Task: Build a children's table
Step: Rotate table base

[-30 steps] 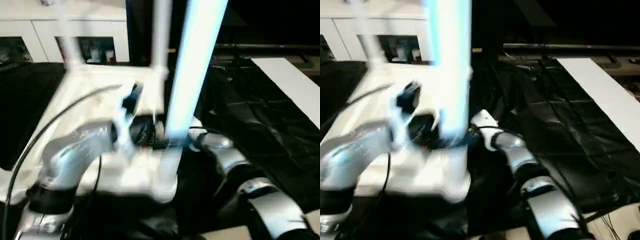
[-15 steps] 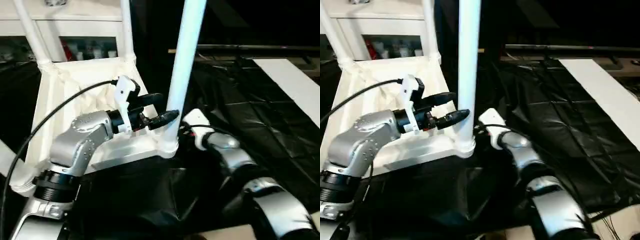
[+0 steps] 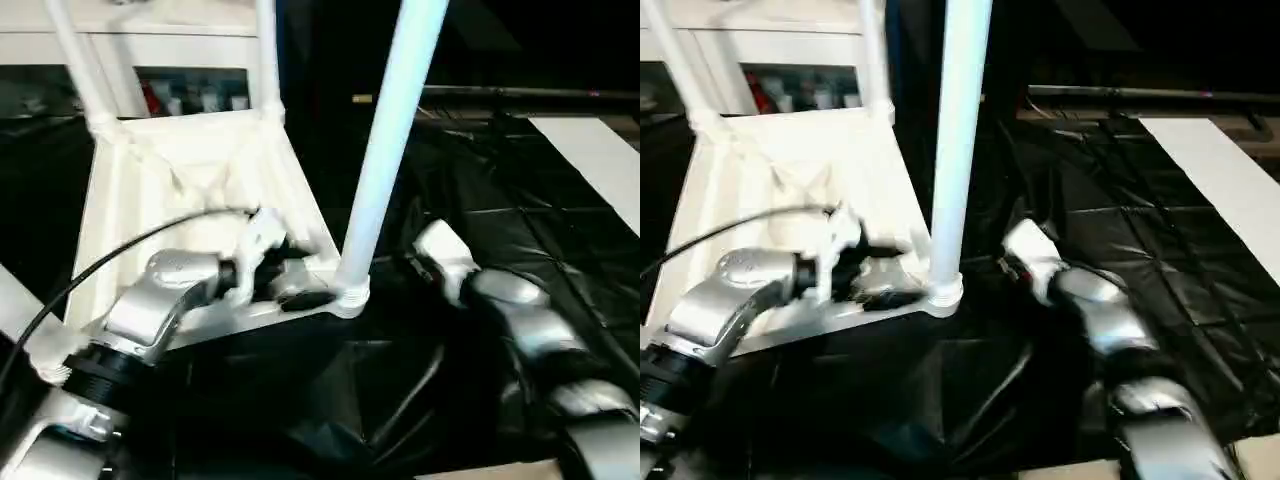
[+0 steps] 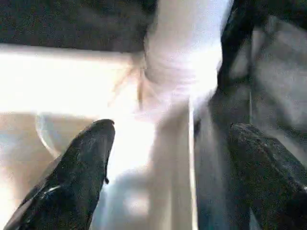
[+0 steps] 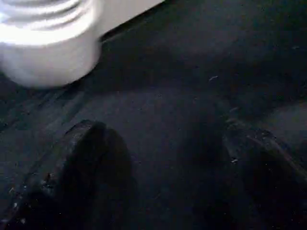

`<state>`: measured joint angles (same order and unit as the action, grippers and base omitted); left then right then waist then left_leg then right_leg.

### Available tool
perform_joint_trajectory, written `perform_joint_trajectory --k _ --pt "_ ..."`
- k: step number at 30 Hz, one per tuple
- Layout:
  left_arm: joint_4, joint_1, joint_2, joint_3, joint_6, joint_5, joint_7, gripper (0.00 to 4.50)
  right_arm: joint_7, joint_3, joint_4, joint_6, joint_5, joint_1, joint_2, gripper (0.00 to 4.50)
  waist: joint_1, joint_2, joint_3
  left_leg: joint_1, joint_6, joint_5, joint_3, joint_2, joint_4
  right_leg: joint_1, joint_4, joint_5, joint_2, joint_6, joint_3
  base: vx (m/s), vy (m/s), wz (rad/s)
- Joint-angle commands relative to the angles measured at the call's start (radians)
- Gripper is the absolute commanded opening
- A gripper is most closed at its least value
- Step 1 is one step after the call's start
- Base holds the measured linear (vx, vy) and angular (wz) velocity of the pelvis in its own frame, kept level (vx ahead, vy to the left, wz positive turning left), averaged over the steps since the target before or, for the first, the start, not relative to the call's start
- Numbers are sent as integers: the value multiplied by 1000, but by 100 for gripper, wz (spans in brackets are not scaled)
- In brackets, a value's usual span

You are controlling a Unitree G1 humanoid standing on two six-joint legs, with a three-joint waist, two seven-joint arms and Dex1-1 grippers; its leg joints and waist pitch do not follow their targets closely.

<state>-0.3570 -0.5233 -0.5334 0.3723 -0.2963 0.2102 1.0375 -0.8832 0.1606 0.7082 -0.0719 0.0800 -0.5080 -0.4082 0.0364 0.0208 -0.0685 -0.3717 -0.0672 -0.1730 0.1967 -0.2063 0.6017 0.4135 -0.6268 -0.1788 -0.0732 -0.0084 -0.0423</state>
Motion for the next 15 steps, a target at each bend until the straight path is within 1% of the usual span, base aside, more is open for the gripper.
perform_joint_trajectory --k 1,2,3,4,6,7,8,9,10,13,15 --pt "-15 -21 -11 36 5 -35 26 382 -33 18 -56 24 -3 10 -20 450 2 -15 72 17 -2 -303 -13 -15 -67 -50 84 -280 -45 -210 36 0 0 0" --pt "-18 -21 -11 37 -1 -36 23 370 -34 20 -65 27 -3 14 -24 450 2 -14 73 16 -5 -303 -14 -16 -68 -52 85 -291 -46 -206 36 0 0 0" --pt "-32 -25 -6 36 -1 -45 15 370 -33 20 -78 32 2 19 -27 450 2 -18 73 18 -6 -303 -14 -16 -68 -50 85 -292 -47 -208 36 0 0 0" --pt "-44 -29 -2 36 11 -55 10 347 -34 19 -86 36 4 21 -28 450 2 -19 72 18 -6 -305 -14 -15 -67 -49 88 -298 -45 -210 36 0 0 0" --pt "-73 -42 5 37 44 -79 -2 335 -36 17 -102 43 2 22 -25 450 2 -17 71 16 -5 -309 -14 -12 -67 -50 91 -312 -43 -203 34 0 0 0" --pt "-112 -60 17 30 66 -102 -15 335 -48 19 -140 65 -8 30 -26 450 2 -17 72 17 -3 -308 -15 -12 -67 -50 93 -316 -42 -196 34 0 0 0" --pt "-125 -67 20 27 67 -105 -16 318 -56 21 -155 73 -15 33 -26 450 3 -17 72 18 -3 -307 -15 -13 -67 -51 91 -317 -45 -192 34 0 0 0" --pt "-134 -73 22 25 67 -105 -12 318 -69 22 -174 86 -23 38 -27 450 3 -17 73 17 -3 -306 -16 -14 -68 -50 91 -319 -46 -194 34 0 0 0" --pt "-137 -75 23 23 64 -104 -11 297 -76 22 -181 92 -28 39 -27 450 4 -17 73 18 -2 -308 -15 -14 -67 -49 91 -323 -46 -195 34 0 0 0" --pt "-143 -83 19 23 52 -102 4 292 -104 26 -217 113 -46 49 -31 450 5 -17 72 14 1 -306 -17 -15 -69 -52 90 -318 -47 -196 34 0 0 0" --pt "-142 -85 13 26 33 -103 14 272 -114 25 -232 131 -56 51 -33 450 5 -19 74 16 0 -303 -17 -15 -68 -50 89 -308 -47 -204 34 0 0 0"
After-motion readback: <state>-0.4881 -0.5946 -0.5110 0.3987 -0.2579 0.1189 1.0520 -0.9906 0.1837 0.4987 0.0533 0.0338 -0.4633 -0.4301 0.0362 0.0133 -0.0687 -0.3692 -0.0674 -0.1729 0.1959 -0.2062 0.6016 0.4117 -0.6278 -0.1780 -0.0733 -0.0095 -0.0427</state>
